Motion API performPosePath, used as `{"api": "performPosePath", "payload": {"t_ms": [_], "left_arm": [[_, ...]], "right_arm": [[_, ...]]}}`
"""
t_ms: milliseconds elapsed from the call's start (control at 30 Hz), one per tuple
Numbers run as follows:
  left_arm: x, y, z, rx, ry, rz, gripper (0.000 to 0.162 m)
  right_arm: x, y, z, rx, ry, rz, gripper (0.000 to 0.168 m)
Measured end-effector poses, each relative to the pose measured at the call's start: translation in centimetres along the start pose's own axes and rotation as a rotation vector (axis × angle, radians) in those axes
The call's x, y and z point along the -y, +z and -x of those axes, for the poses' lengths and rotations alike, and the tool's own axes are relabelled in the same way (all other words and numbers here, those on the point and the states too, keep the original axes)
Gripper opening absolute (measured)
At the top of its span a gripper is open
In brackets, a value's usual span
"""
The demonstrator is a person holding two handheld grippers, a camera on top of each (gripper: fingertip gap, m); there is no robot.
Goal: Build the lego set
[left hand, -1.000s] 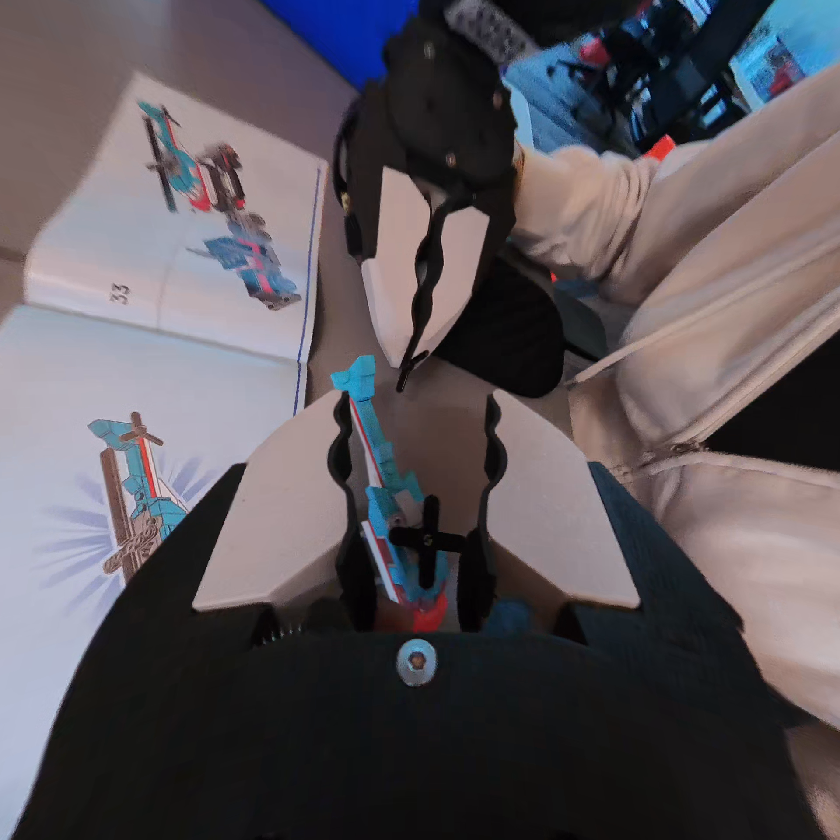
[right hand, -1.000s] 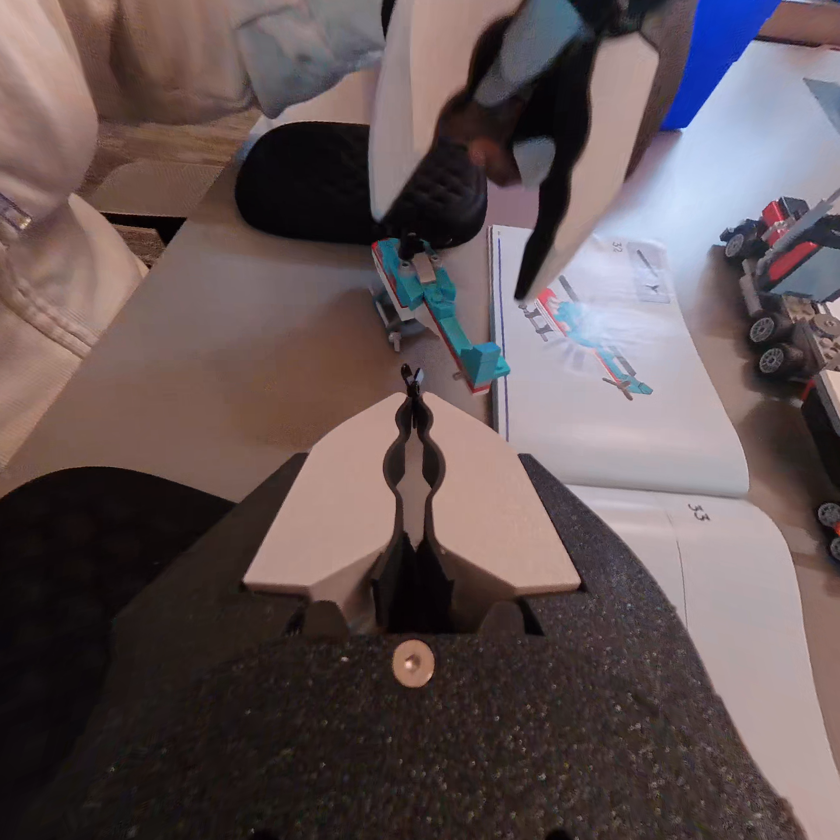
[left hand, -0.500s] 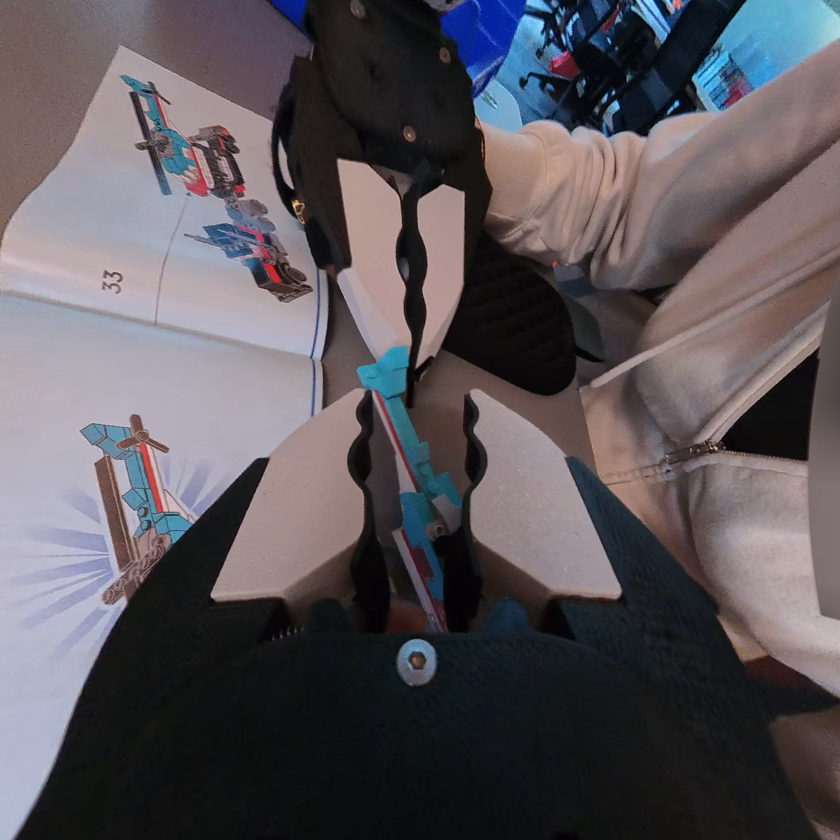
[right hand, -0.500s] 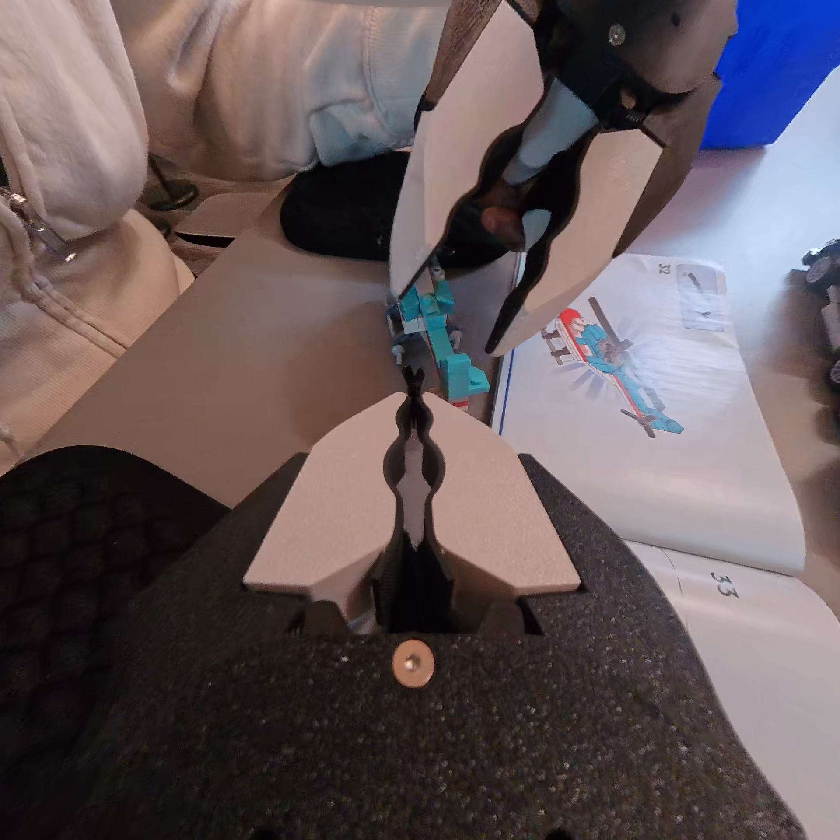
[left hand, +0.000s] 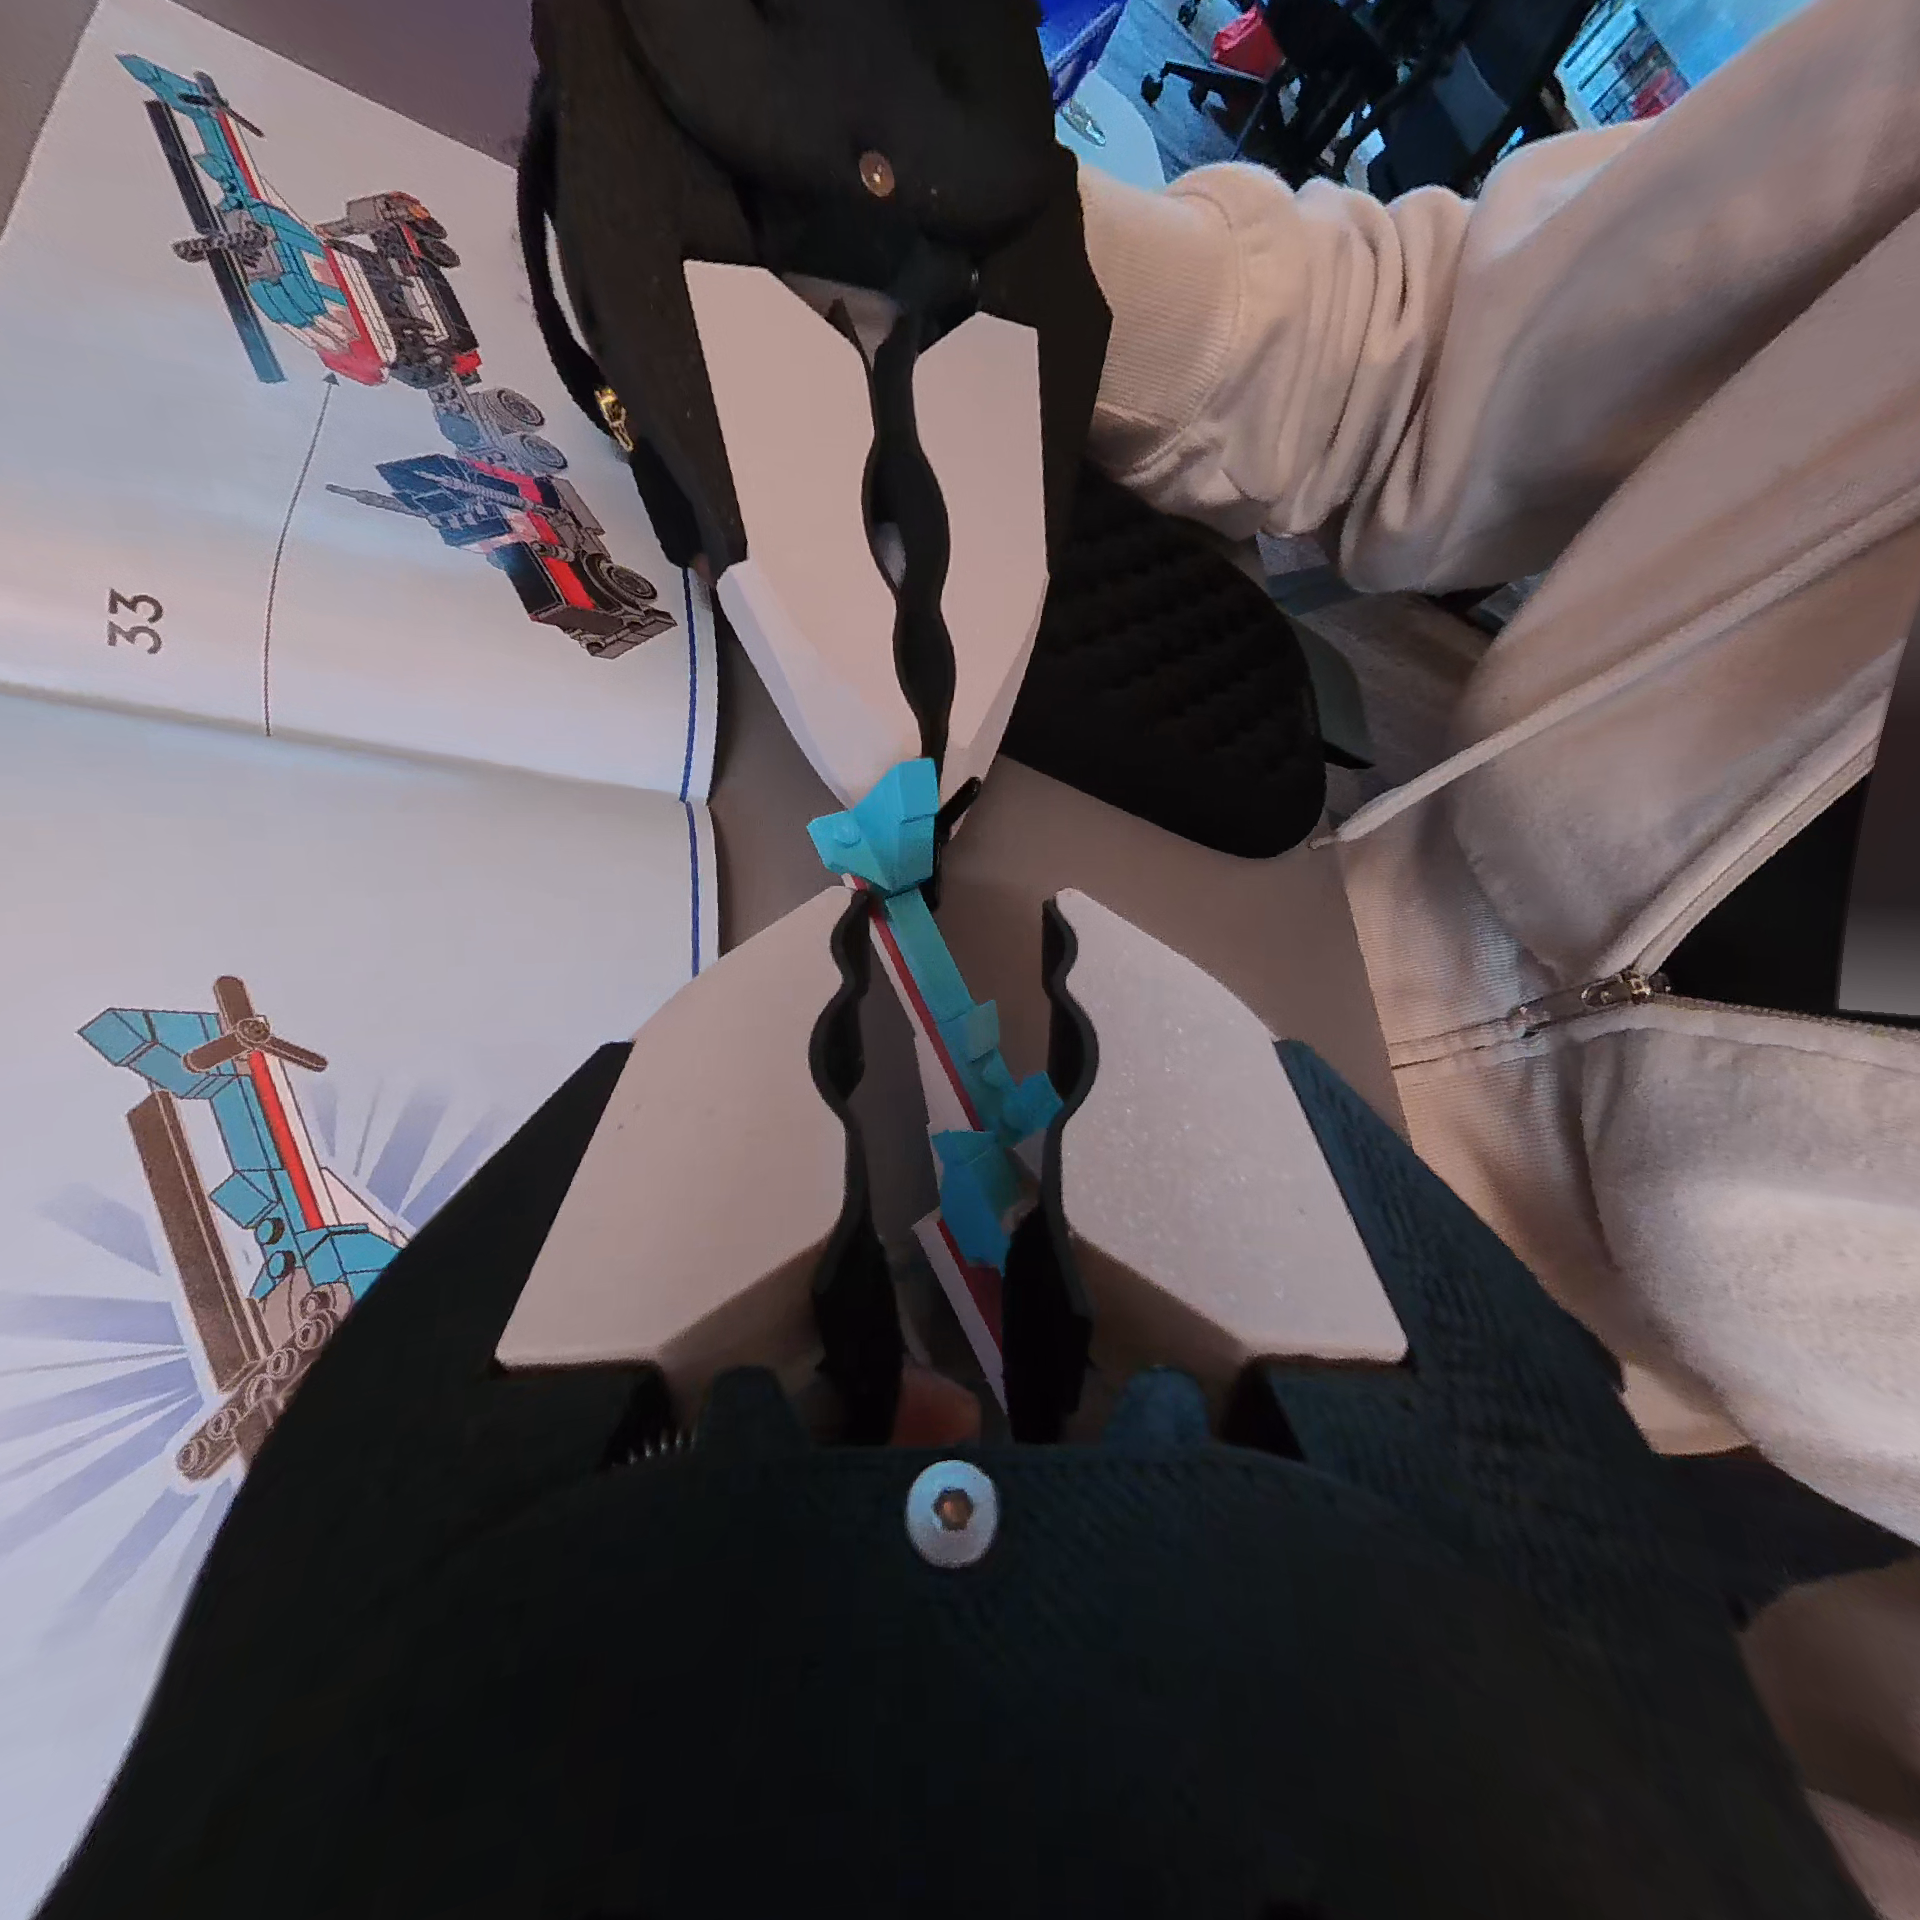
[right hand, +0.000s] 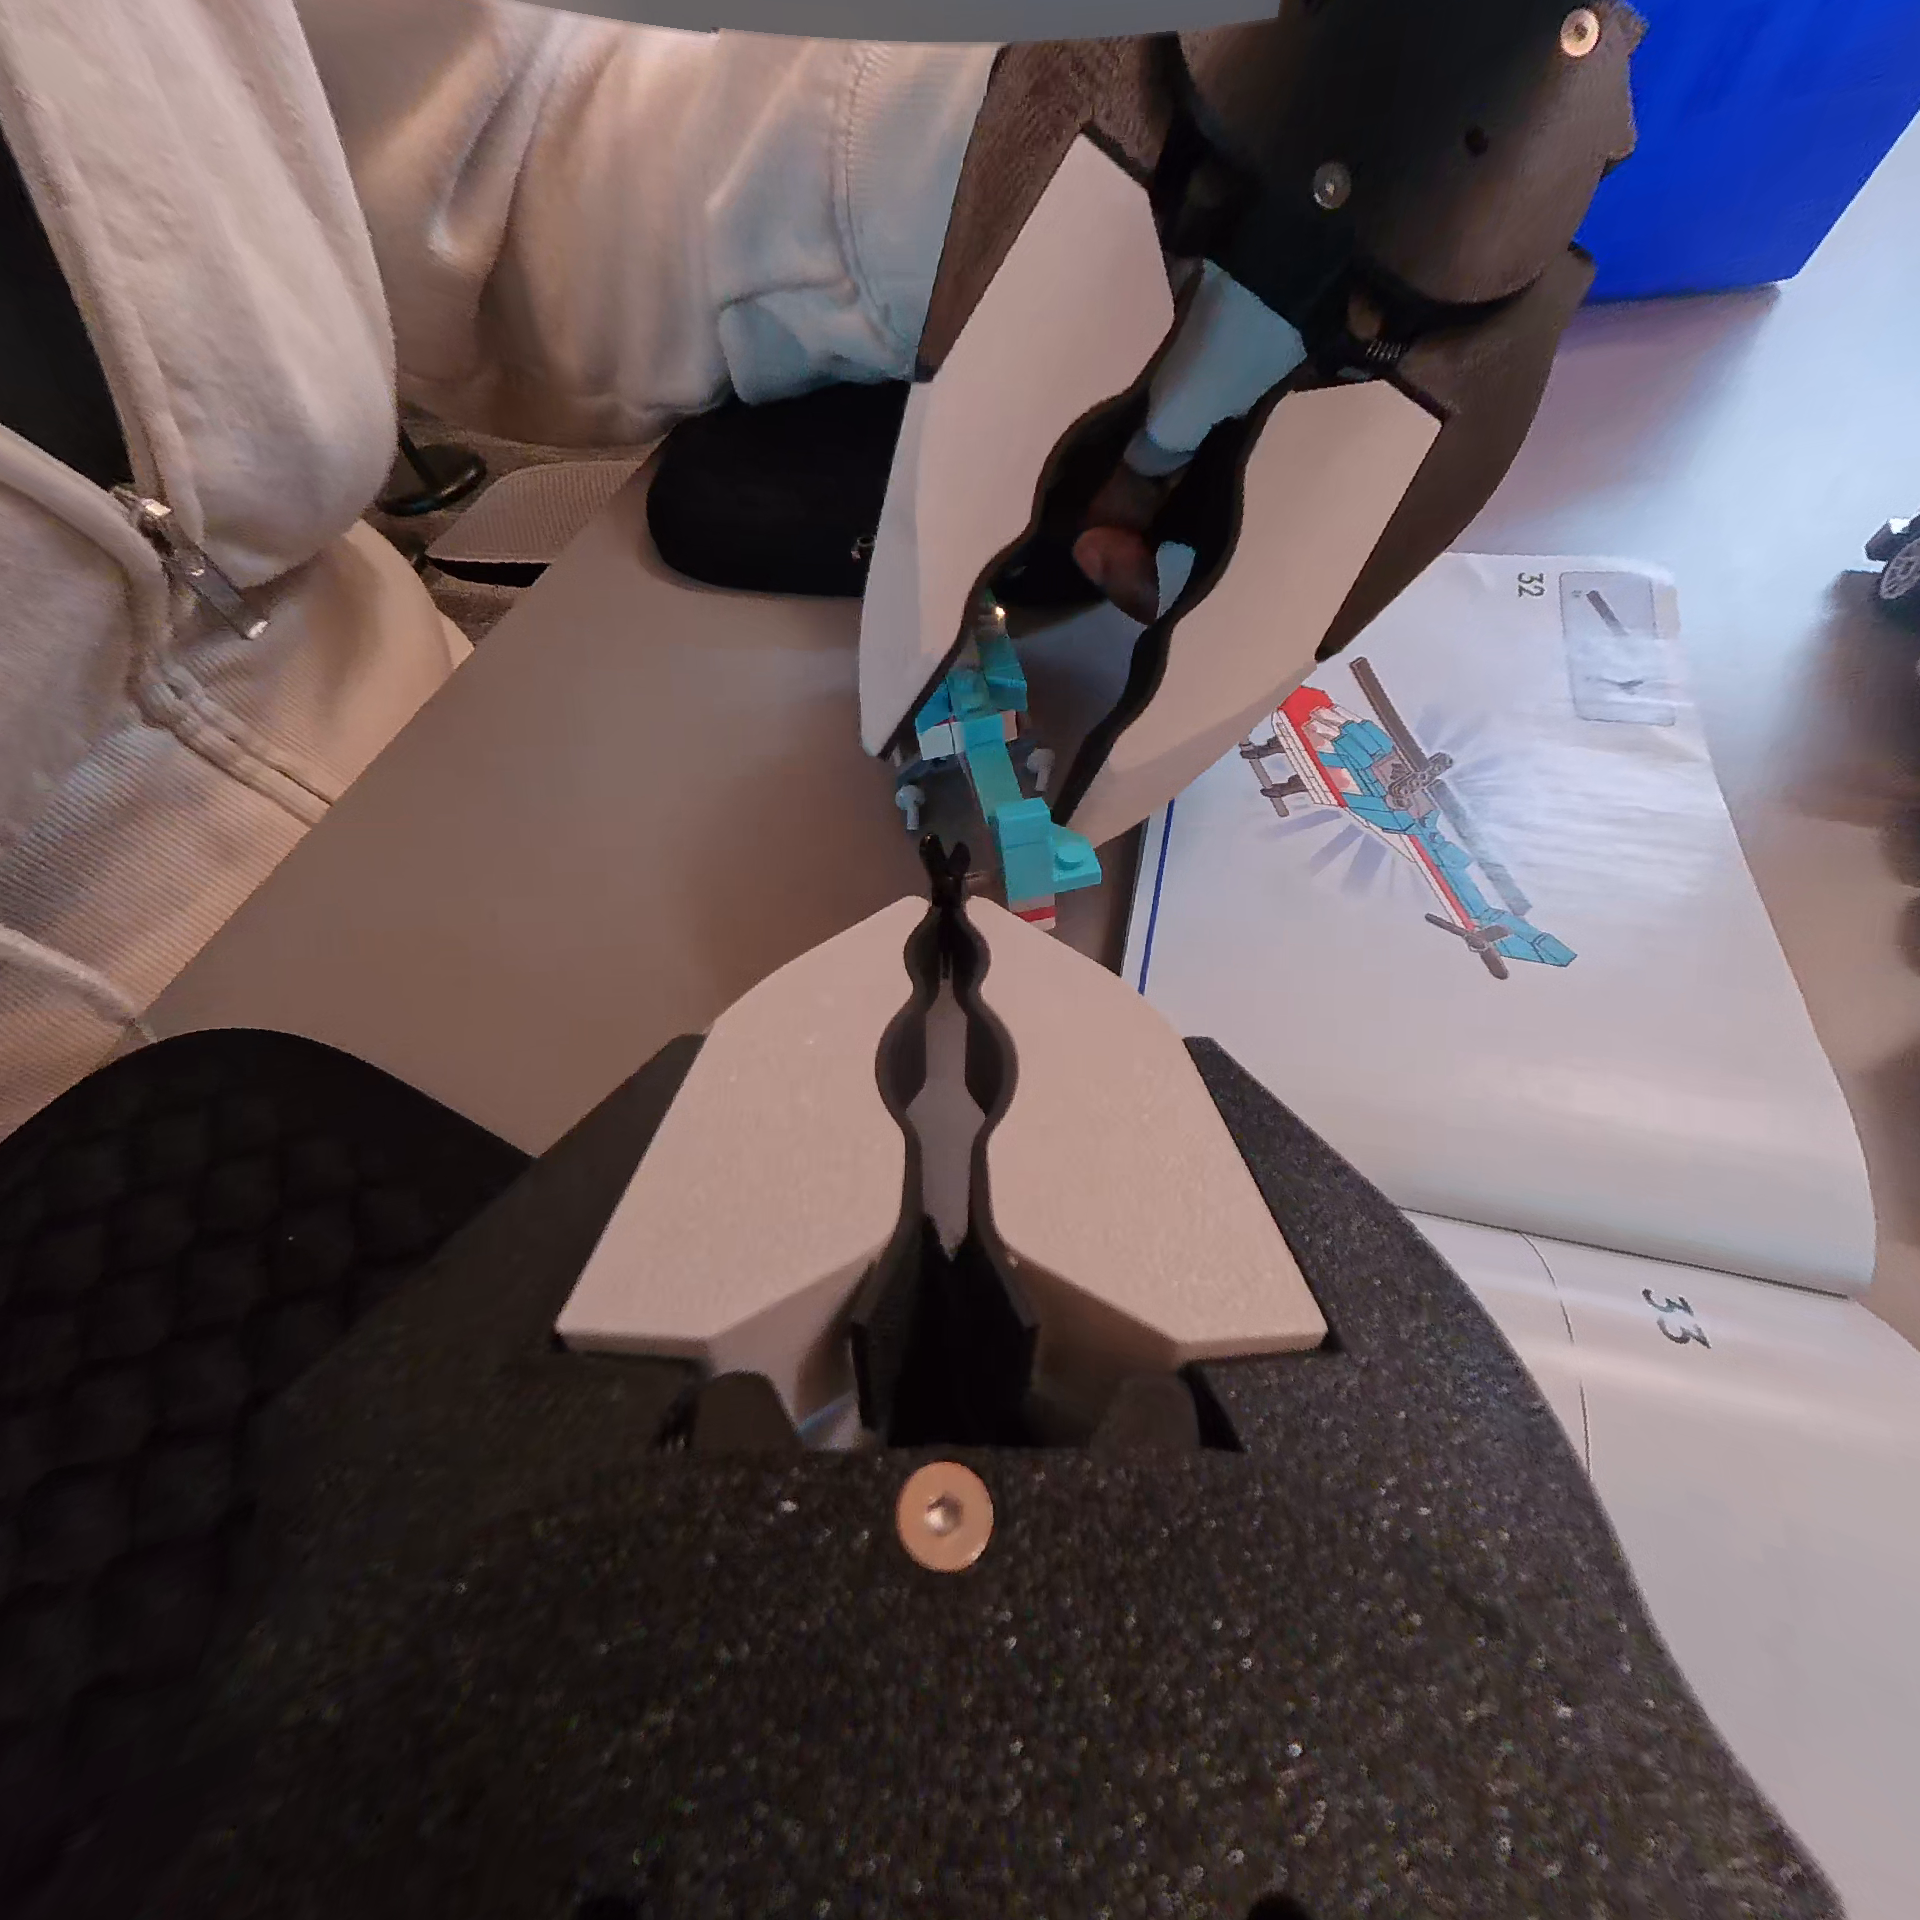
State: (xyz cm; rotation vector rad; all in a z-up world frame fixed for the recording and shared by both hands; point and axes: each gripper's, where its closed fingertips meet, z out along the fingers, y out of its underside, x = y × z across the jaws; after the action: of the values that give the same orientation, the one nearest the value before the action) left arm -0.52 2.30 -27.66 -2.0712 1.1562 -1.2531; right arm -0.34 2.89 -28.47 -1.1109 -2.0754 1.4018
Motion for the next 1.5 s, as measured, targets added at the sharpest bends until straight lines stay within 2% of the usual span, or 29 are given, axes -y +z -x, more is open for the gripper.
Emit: {"api": "performPosePath", "payload": {"t_ms": [333,800,1500], "left_arm": [[-0.2,0.0,0.3,0.035,0.021,0.045,0.027],[-1.0,0.7,1.2,0.223,0.101,0.249,0.025],[-1.1,0.9,1.5,0.263,0.130,0.269,0.023]], "right_arm": [[-0.4,0.4,0.0,-0.016,0.075,0.055,0.001],[0.0,0.1,-0.3,-0.029,0.136,0.018,0.002],[0.3,-0.6,-0.1,-0.118,0.053,0.043,0.001]]}}
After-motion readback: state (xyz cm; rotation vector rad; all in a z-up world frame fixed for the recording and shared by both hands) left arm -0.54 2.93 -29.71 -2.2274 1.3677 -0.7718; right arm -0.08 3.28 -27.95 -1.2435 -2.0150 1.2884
